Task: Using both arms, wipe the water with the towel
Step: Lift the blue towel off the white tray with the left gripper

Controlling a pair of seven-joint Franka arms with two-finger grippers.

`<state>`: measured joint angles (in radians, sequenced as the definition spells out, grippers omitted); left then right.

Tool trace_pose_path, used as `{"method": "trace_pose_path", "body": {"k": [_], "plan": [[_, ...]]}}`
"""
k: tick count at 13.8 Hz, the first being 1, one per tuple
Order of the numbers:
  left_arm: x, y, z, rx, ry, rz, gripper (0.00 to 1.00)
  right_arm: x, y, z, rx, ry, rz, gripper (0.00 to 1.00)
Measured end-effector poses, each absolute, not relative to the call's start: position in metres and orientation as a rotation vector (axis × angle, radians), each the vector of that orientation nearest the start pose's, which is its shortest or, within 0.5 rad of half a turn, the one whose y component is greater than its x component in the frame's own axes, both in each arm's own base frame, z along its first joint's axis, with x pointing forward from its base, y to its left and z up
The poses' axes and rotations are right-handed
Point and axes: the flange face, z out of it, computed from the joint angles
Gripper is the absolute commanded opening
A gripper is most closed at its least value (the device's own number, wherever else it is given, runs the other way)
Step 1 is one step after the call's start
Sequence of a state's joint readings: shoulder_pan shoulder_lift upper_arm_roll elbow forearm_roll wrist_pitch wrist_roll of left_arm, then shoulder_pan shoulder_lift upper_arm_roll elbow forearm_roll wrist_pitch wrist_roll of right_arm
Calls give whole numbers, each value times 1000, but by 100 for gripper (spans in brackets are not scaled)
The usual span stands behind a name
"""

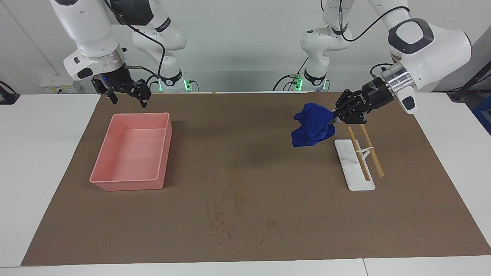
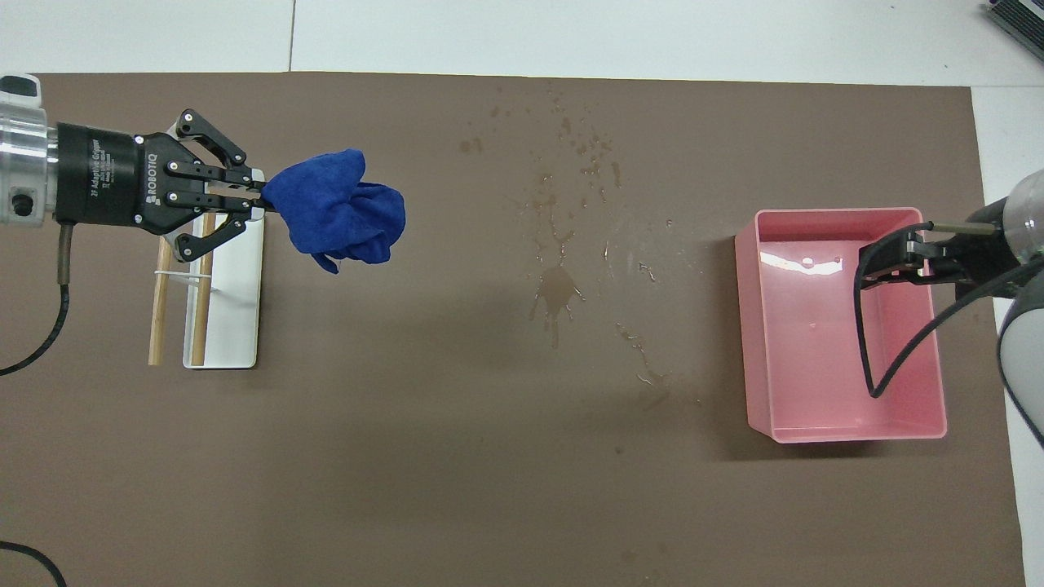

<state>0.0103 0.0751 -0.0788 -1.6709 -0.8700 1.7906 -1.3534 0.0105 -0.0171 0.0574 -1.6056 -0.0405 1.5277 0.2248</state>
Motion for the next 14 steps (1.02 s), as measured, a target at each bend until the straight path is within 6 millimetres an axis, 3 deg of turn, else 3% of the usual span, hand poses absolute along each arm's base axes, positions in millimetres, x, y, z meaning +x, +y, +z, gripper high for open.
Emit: {"method": "trace_pose_path", "body": {"k": [5,14], "plan": [[596,-126,576,1609,1691,-668,0,543,33,614,-3180,251,86,100],[599,-127,577,1484,1726,-645,0,543,33,614,-3180,251,86,100]]}}
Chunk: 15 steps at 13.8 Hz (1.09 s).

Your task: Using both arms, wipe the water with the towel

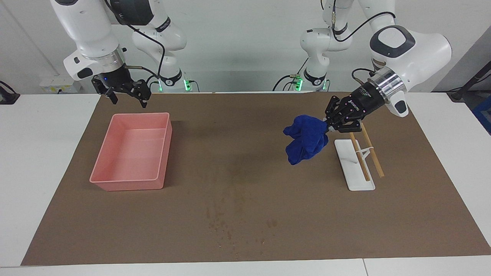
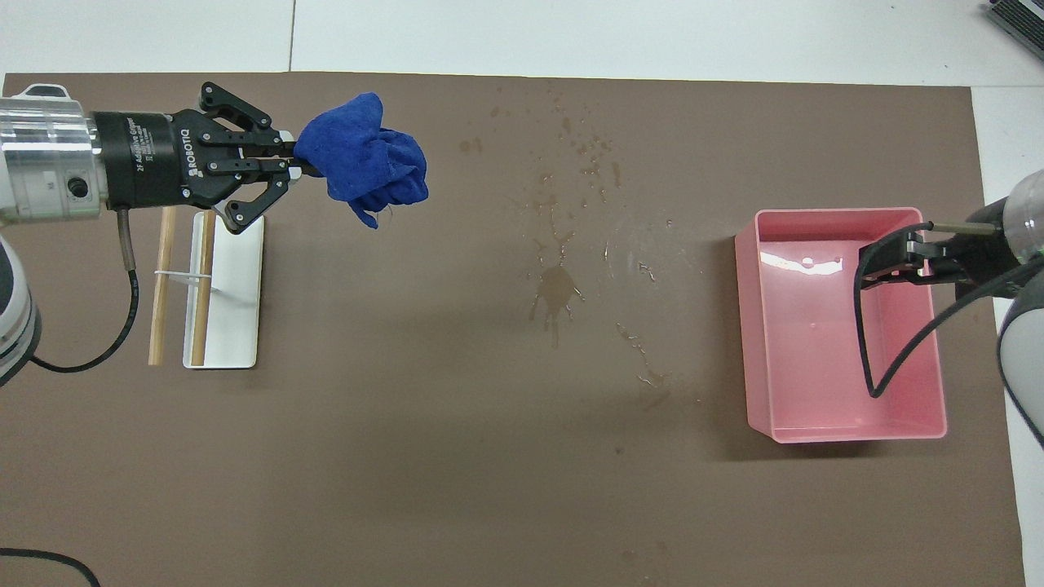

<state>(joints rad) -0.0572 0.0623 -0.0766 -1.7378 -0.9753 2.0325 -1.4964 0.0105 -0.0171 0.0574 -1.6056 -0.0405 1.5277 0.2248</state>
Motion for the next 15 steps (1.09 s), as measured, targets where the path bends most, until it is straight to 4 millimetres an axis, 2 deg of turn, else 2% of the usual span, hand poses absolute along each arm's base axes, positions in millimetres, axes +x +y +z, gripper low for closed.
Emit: {"method": "trace_pose_path", "body": {"k": [10,15], "plan": [[601,-127,578,1392,1775,-675,0,543,33,614,-3180,251,86,100],[597,-143,579,1393,1777,-692,0,543,33,614,-3180,251,86,100]]}}
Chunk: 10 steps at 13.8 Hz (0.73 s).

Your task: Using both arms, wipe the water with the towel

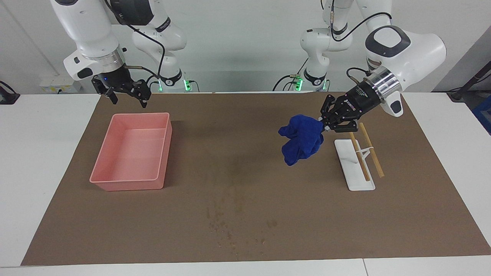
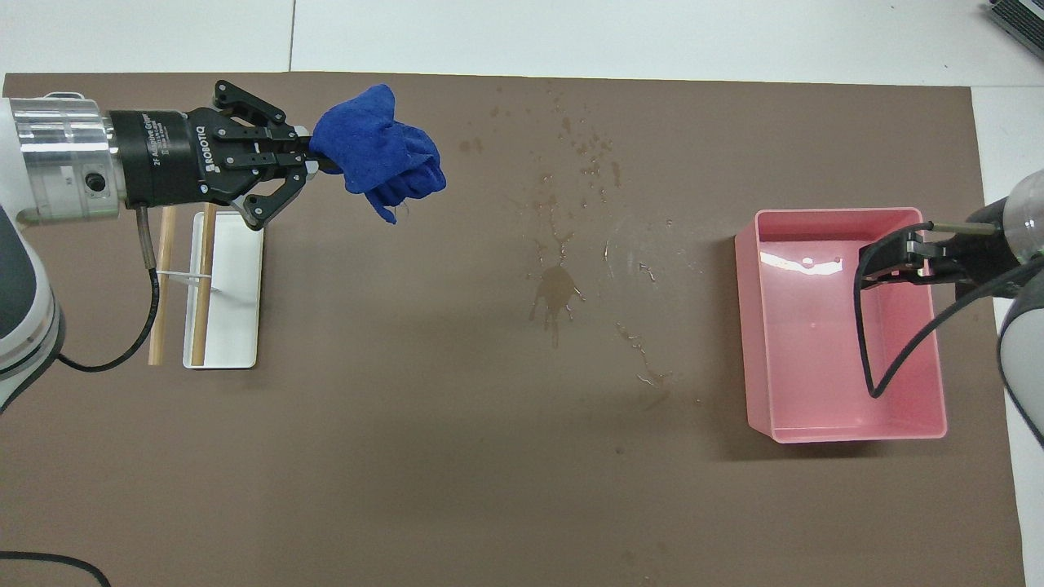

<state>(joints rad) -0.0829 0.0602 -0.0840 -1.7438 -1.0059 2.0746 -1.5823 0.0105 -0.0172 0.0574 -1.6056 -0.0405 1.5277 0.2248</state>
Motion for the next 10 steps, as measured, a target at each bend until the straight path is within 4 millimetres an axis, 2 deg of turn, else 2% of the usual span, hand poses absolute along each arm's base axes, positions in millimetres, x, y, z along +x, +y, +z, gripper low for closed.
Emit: {"method": "trace_pose_path", "body": {"k": [10], "plan": [[599,-141,579,1371,1788,-679,0,543,33,614,-3180,251,86,100]]}}
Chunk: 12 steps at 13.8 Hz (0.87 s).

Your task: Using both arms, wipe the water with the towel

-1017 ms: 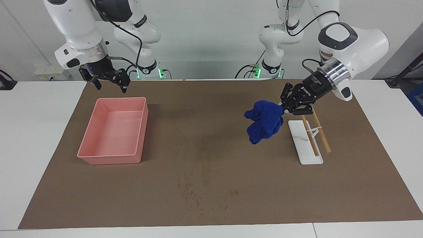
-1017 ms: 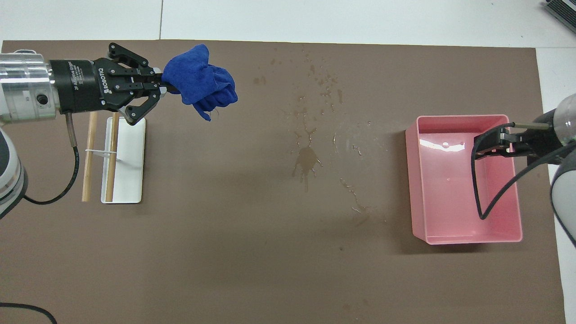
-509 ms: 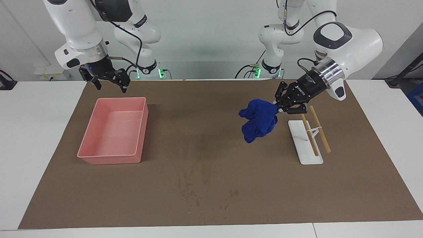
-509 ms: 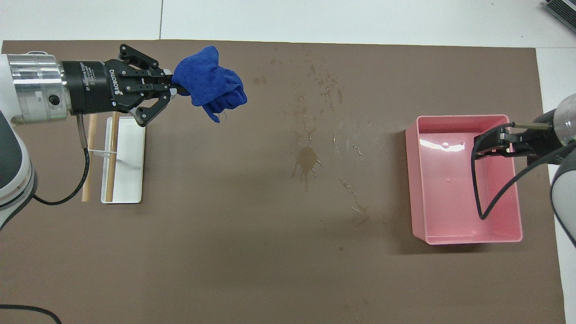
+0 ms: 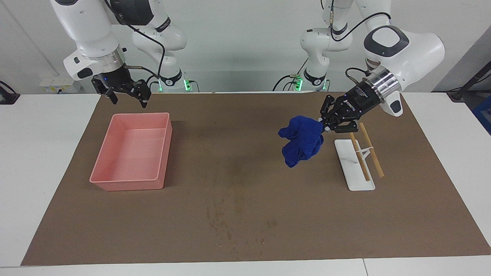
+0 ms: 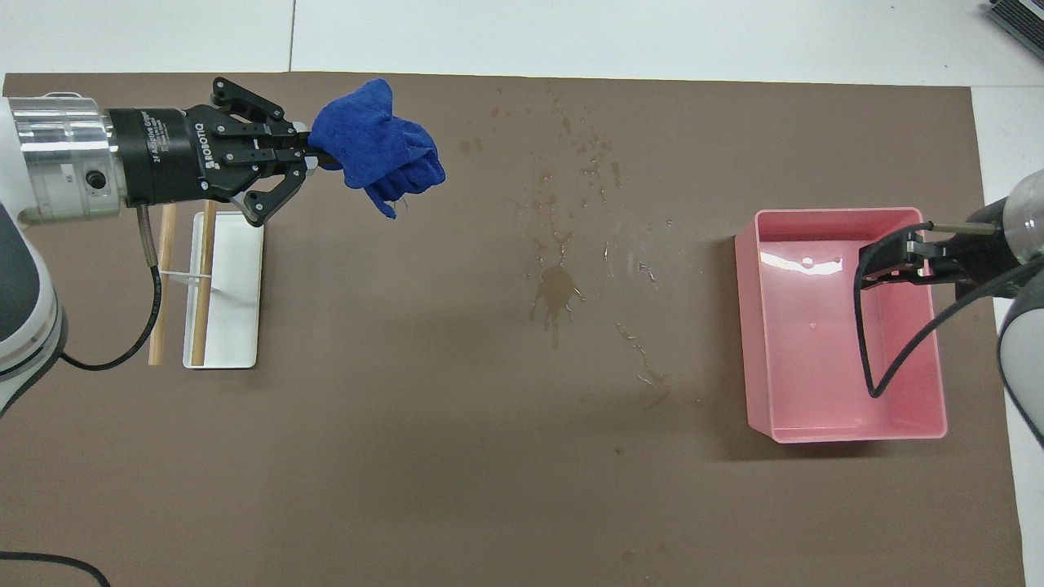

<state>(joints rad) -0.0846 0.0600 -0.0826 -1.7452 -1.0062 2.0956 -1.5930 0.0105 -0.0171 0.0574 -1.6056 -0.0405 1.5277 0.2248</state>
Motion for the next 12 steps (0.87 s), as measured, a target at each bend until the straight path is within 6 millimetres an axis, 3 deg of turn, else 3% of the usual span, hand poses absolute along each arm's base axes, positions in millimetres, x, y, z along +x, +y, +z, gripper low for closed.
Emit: {"method": "trace_pose_path", "body": {"k": [10,12], "plan": [[599,-143,576,1364,1794,-671,0,529,30,615,-3177,267,202,100],[599,-143,576,1363,1795,-670,0,531,39,616,-3083,406,188,100]]}}
